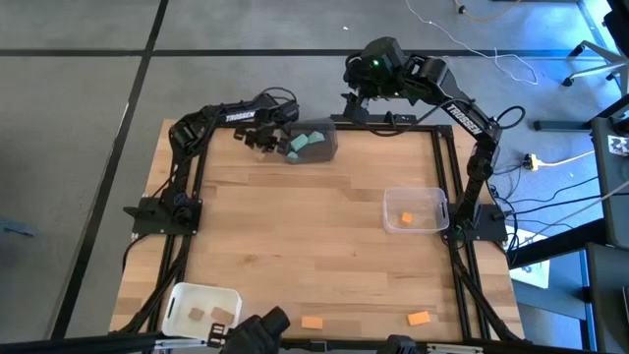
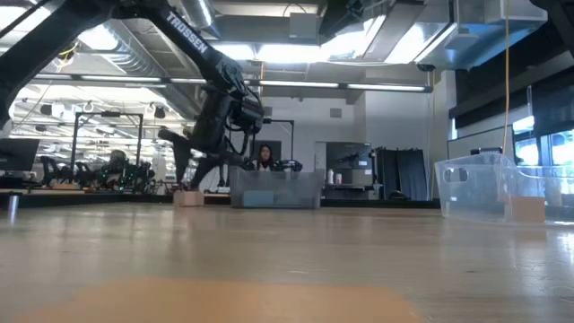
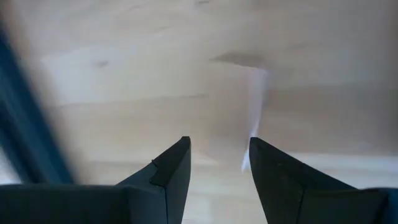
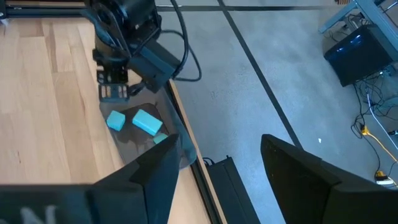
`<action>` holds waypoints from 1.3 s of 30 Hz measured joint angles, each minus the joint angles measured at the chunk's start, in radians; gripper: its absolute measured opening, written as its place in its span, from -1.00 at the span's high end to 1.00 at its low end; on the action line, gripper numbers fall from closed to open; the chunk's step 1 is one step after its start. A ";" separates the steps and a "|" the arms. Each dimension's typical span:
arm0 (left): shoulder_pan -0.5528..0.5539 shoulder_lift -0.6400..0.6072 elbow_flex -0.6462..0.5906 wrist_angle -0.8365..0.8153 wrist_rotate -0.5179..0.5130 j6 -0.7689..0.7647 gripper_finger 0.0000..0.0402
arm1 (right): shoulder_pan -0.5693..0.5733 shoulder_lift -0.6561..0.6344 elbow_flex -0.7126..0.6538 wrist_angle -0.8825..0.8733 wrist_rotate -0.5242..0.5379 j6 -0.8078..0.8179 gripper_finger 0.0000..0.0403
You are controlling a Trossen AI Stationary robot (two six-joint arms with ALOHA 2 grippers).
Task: Sort & place blocks by color
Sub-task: Put the brown block into the white bin
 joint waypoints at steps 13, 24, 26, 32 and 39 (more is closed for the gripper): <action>-0.005 -0.043 0.003 0.016 -0.017 0.104 0.23 | 0.000 0.000 0.000 0.000 -0.007 0.004 -0.12; 0.044 -0.043 0.003 0.076 0.065 0.126 0.23 | 0.000 0.000 0.000 -0.001 -0.007 0.007 -0.12; 0.046 -0.038 0.003 0.078 0.086 0.128 0.23 | 0.000 0.000 0.000 -0.001 -0.007 0.007 -0.12; 0.042 -0.013 0.003 0.074 0.091 0.130 0.23 | 0.000 0.000 0.000 -0.002 -0.007 0.007 -0.12; 0.056 -0.014 0.001 0.059 0.059 0.129 0.23 | 0.000 0.000 0.000 -0.002 -0.007 0.007 -0.12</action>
